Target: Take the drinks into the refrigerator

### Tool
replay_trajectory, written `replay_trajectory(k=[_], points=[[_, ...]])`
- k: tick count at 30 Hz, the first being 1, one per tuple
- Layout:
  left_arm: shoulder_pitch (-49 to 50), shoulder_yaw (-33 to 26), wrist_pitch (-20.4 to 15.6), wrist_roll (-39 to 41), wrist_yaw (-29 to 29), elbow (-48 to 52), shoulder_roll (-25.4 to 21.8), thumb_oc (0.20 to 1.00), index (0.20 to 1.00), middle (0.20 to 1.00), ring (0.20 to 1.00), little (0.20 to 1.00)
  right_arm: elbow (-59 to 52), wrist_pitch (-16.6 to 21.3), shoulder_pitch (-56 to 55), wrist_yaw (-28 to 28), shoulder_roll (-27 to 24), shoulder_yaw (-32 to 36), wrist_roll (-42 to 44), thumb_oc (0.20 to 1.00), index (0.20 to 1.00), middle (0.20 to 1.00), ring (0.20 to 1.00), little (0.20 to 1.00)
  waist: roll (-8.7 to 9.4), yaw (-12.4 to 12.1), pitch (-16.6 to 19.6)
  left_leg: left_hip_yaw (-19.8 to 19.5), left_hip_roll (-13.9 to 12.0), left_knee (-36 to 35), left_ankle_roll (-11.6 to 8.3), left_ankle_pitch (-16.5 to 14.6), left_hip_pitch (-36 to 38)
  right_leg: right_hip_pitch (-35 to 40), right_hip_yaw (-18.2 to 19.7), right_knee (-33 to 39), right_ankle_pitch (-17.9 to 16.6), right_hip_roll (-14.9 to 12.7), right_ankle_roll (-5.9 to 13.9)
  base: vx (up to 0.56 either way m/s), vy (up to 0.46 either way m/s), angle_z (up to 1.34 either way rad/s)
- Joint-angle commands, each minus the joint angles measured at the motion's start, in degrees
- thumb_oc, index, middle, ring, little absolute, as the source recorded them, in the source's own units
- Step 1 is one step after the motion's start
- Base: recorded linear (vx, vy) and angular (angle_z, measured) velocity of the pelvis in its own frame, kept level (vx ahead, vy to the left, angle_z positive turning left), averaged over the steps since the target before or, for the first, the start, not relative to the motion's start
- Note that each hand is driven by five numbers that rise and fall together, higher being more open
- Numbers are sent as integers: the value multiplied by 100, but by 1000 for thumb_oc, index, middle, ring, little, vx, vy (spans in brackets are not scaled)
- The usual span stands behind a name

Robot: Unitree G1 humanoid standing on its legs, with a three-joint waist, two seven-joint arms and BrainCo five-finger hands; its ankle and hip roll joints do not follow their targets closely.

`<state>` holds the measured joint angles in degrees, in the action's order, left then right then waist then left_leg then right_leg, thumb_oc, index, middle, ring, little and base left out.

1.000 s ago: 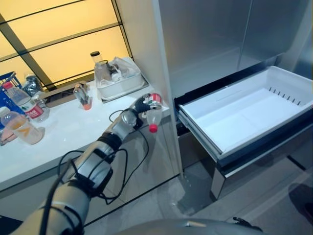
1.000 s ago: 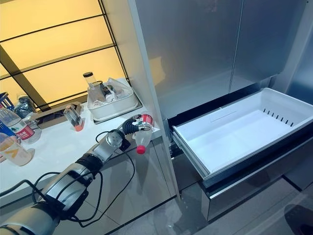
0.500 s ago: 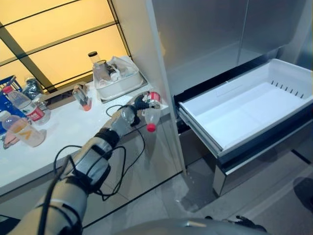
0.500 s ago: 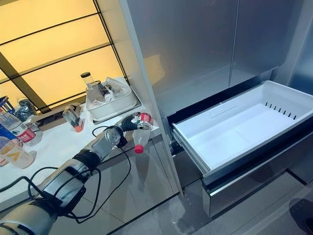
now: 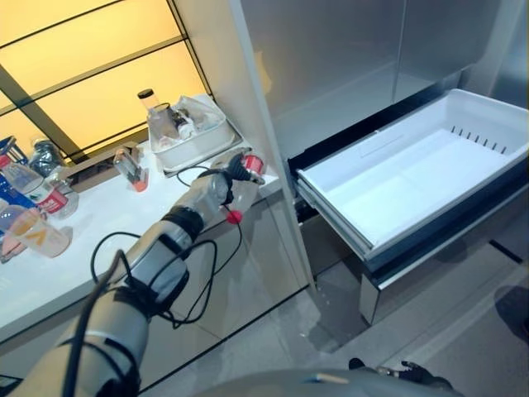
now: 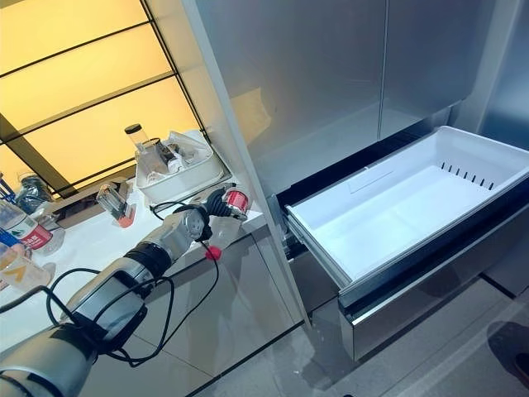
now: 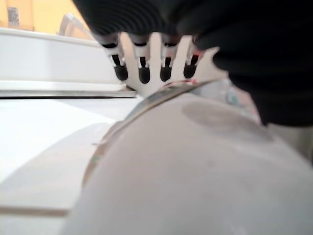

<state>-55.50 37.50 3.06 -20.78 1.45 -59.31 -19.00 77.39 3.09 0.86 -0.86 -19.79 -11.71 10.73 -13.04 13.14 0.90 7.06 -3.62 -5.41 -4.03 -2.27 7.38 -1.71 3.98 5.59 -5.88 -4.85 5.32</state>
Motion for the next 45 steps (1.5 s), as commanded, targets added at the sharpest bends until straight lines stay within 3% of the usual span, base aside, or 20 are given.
replay_trajectory(k=[1, 16, 27, 36, 41, 45], points=[[-182, 116, -91, -228, -304, -622, 385, 1000, 1000, 1000, 1000, 1000, 450, -13, 158, -7, 201, -21, 123, 1000, 1000, 1000, 1000, 1000, 364, 238, 24, -85, 168, 103, 97, -218, 13, 308, 183, -101, 475, -239, 226, 0, 0, 0], [-188, -137, 48, -274, 154, -1344, 684, 1000, 1000, 1000, 1000, 1000, 309, 52, 139, 136, 37, 93, 230, 1000, 1000, 1000, 1000, 1000, 146, 441, -118, -51, 210, 114, 98, -233, 36, 307, 239, -126, 503, -255, 206, 0, 0, 0], [-347, -556, 77, 236, 241, -1635, -159, 1000, 1000, 1000, 1000, 1000, 191, 33, 56, 132, -148, 232, 281, 1000, 1000, 1000, 1000, 1000, -63, 443, -290, -98, 230, 147, 77, -194, 18, 316, 222, -154, 527, -255, 192, 2, 0, -3], [861, -1402, -71, 1029, 309, -1515, -908, 1000, 1000, 1000, 1000, 1000, 121, 101, -118, 198, -202, 502, 256, 1000, 1000, 1000, 1000, 1000, -109, 293, -448, -241, 200, 164, 19, -95, -52, 359, 76, -133, 571, -245, 142, -7, -8, 1], [1363, -1863, -83, 1716, 245, -1513, -720, 1000, 1000, 1000, 1000, 1000, 196, 90, -144, 215, -210, 600, 218, 1000, 1000, 1000, 1000, 1000, -101, 221, -485, -304, 172, 150, -7, -41, -85, 376, 3, -122, 597, -215, 98, -7, -27, 8], [1474, -1910, -97, 1819, 224, -1525, -509, 1000, 1000, 1000, 1000, 1000, 211, 87, -113, 232, -211, 613, 215, 1000, 1000, 1000, 1000, 1000, -97, 217, -501, -338, 161, 143, -18, -22, -89, 398, -34, -121, 625, -194, 68, 4, -19, 6]])
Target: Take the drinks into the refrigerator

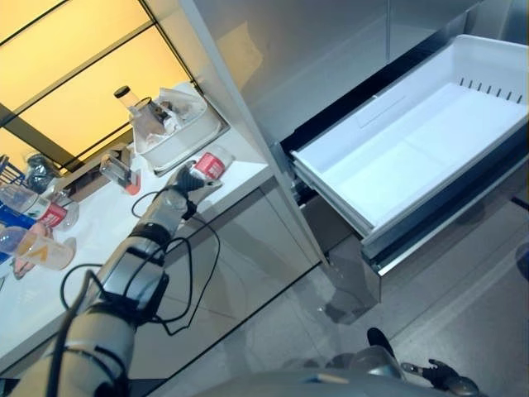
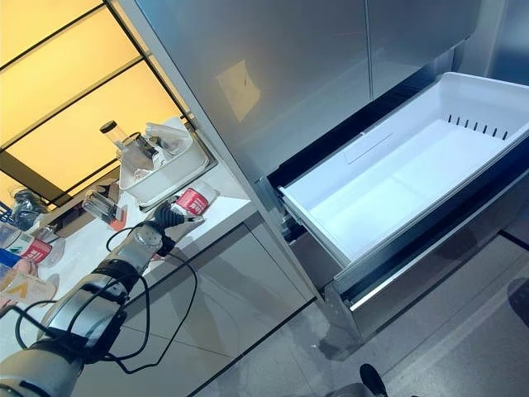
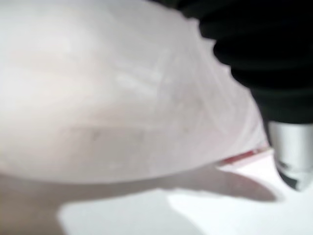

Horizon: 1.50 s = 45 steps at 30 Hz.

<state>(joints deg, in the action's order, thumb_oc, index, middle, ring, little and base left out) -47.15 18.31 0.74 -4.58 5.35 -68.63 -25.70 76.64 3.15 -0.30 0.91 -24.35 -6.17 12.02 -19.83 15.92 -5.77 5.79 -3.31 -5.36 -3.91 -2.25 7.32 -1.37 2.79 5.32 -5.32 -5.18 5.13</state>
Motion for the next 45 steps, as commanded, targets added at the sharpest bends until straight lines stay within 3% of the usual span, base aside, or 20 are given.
replay_trajectory(k=[1, 7, 11, 19, 20, 29, 35, 36, 45], points=[[672, 31, 140, 195, -180, -599, 255, 1000, 1000, 1000, 1000, 1000, 288, 74, 19, 66, 253, 44, 86, 1000, 1000, 1000, 1000, 1000, 587, -63, 161, -218, 127, 136, -31, -20, -84, 374, 73, -92, 573, -153, 81, 5, -20, 8], [501, 421, 184, -169, -239, -502, 596, 1000, 1000, 1000, 1000, 1000, 241, 78, 108, 101, 226, -8, 83, 1000, 1000, 1000, 1000, 1000, 577, -25, 95, -236, 127, 132, -36, -17, -84, 372, 37, -103, 595, -130, 54, 2, -4, 3], [-61, 1006, 244, -784, -280, -305, 869, 1000, 1000, 1000, 1000, 1000, 149, 93, 186, 117, 140, -58, 152, 1000, 1000, 1000, 1000, 1000, 531, 48, -23, -243, 135, 131, -46, 2, -123, 320, 40, -127, 586, -141, 60, -6, 9, 7], [-901, 1639, 236, -1588, -396, -502, 902, 1000, 1000, 1000, 1000, 1000, 27, 123, 66, 60, 69, -130, 159, 1000, 1000, 1000, 1000, 1000, 438, 231, -78, -155, 135, 116, -58, -6, -114, 265, 122, -127, 573, -153, 85, 6, 7, 0], [-1204, 1922, 242, -1879, -386, -453, 1005, 200, 200, 200, 200, 200, -29, 139, 63, 70, 52, -183, 147, 1000, 1000, 1000, 1000, 1000, 419, 303, -104, -141, 134, 109, -60, -2, -121, 243, 136, -130, 569, -157, 93, 0, 0, 0], [-1179, 2092, 140, -2210, -362, -323, 859, 200, 200, 200, 200, 200, -129, 211, -39, 114, 42, -200, 61, 1000, 1000, 1000, 1000, 1000, 403, 364, -127, -98, 132, 85, -70, 6, -132, 215, 161, -130, 553, -172, 107, 2, 3, -3], [-694, 1669, -19, -1695, -142, 7, 489, 200, 200, 200, 200, 200, -120, 283, -39, 172, 98, -157, 35, 1000, 1000, 1000, 1000, 1000, 492, 248, -94, -146, 126, 79, -75, 26, -155, 223, 104, -119, 555, -166, 97, -11, -8, -1], [-294, 1361, -104, -1353, -6, 179, 275, 200, 200, 200, 200, 200, -142, 321, -2, 185, 146, -139, 47, 1000, 1000, 1000, 1000, 1000, 561, 172, -94, -167, 118, 84, -78, 32, -183, 216, 81, -119, 555, -157, 86, -46, -25, -1], [501, 816, -245, -1010, 166, 180, -285, 200, 200, 200, 200, 200, -141, 396, 25, 191, 261, -139, -20, 1000, 1000, 1000, 1000, 1000, 738, 49, -79, -163, 93, 77, -82, 18, -205, 185, 46, -123, 538, -104, 77, -15, -10, 0]])
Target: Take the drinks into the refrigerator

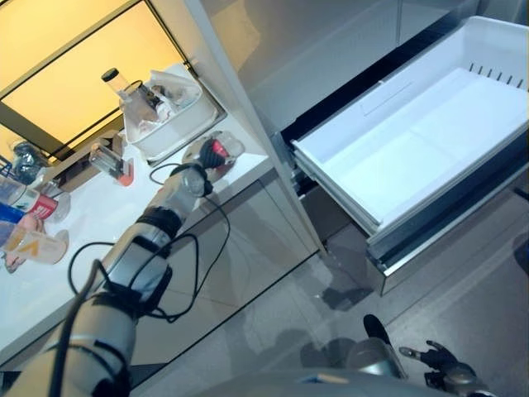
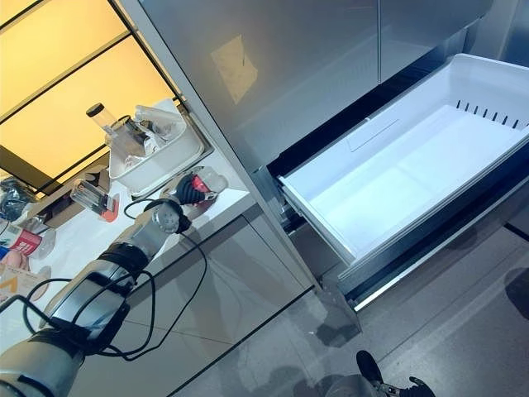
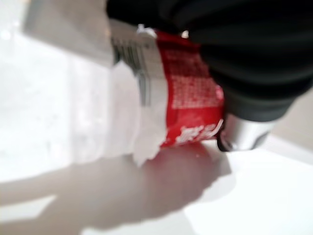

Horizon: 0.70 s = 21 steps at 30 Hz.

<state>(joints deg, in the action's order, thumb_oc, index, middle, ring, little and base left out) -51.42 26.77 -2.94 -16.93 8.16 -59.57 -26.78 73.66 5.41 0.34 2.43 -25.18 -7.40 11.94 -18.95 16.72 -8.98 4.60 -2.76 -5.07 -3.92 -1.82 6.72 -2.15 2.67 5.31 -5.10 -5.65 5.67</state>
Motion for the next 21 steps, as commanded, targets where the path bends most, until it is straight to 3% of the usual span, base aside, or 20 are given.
replay_trajectory(k=[1, 8, 11, 16, 21], points=[[970, -102, 86, 297, -81, -714, -212, 200, 200, 200, 200, 200, 160, 174, -38, 41, 359, -24, -18, 1000, 1000, 1000, 1000, 1000, 662, -40, 247, -41, 35, 44, -83, -25, -148, 253, 63, -120, 514, -54, 23, 0, 0, 0], [1460, -750, -173, 1142, 138, -117, -329, 200, 200, 200, 200, 200, 159, 244, -64, 49, 449, -7, 0, 1000, 1000, 1000, 1000, 1000, 759, -131, 250, -45, 23, 27, -92, -26, -155, 243, 55, -112, 505, -48, 14, 0, 0, 0], [1202, -898, -220, 1508, 390, 627, -128, 200, 200, 200, 200, 200, 163, 259, -59, 40, 511, -80, 1, 1000, 1000, 1000, 1000, 1000, 807, -135, 232, -51, 23, 22, -89, -27, -169, 237, 53, -104, 498, -35, 5, 0, 0, 0], [1462, -1216, -414, 1913, 456, 1399, -265, 200, 200, 200, 200, 200, 162, 251, -30, 24, 535, -84, -3, 1000, 1000, 1000, 1000, 1000, 844, -211, 240, -78, 15, 17, -90, -29, -152, 268, 29, -95, 503, -44, 0, 0, 0, 0], [1809, -1598, -713, 2996, 245, 2192, -439, 200, 200, 200, 200, 200, 169, 230, -22, -48, 526, -98, -80, 1000, 1000, 1000, 1000, 1000, 857, -276, 290, -82, 10, 7, -89, -38, -140, 291, 29, -73, 494, -36, -1, 0, 0, 0]])
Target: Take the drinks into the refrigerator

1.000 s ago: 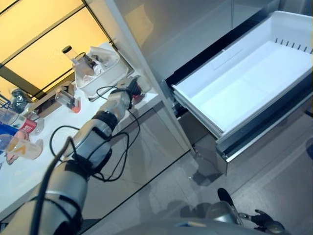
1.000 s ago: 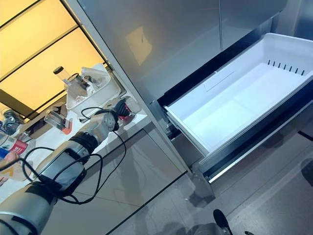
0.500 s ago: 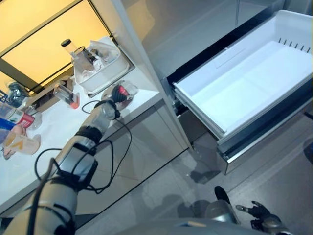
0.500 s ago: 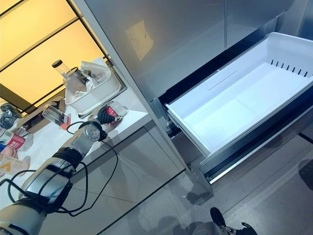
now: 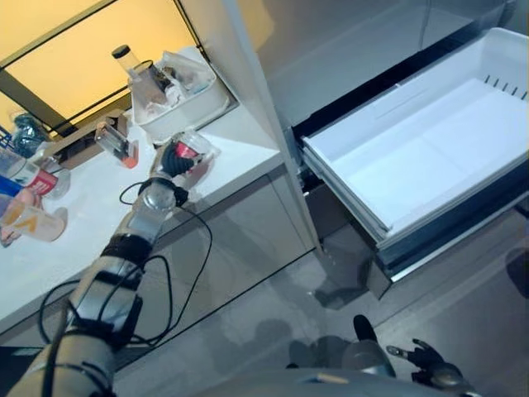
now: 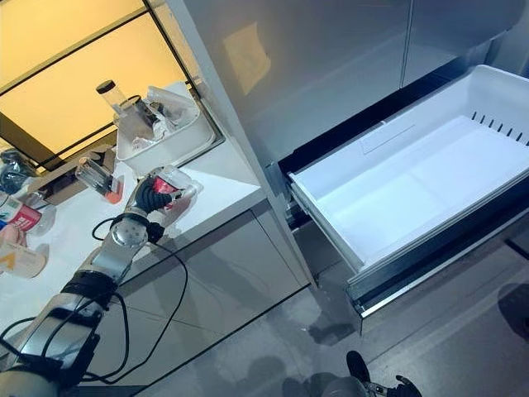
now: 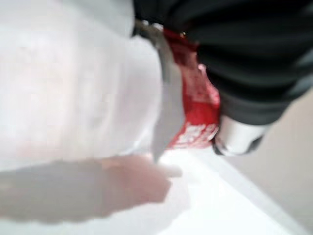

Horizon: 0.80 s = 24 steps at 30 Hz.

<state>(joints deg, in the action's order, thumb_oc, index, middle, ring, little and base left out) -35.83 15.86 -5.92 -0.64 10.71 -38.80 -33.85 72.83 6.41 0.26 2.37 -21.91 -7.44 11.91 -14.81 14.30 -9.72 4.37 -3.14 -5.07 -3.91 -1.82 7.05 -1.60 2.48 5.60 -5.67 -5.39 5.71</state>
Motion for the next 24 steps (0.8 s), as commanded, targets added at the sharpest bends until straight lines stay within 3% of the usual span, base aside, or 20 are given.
replay_trajectory(k=[1, 13, 24], points=[[258, -511, -412, 1369, -12, 122, 266, 200, 200, 200, 200, 200, 251, 130, -15, -42, 198, -97, -77, 1000, 1000, 1000, 1000, 1000, 442, -32, 366, -59, 47, 7, -90, -39, -173, 236, 48, -101, 552, -63, -5, 0, 0, 0], [1499, -962, -745, 2409, -495, 1990, 419, 200, 200, 200, 200, 200, 8, 189, -62, -133, 211, -103, -239, 1000, 1000, 1000, 1000, 1000, 490, -167, 418, -97, 42, 7, -92, -31, -194, 251, 30, -83, 554, -74, -18, 0, 0, 0], [2551, -1178, -864, 3438, -1056, 3168, 604, 200, 200, 200, 200, 200, -2383, 380, -492, -513, -342, -555, -694, 1000, 1000, 1000, 1000, 1000, 577, -227, 424, -137, 63, 7, -75, -9, -232, 231, 9, -92, 522, -94, 6, 0, 0, 0]])
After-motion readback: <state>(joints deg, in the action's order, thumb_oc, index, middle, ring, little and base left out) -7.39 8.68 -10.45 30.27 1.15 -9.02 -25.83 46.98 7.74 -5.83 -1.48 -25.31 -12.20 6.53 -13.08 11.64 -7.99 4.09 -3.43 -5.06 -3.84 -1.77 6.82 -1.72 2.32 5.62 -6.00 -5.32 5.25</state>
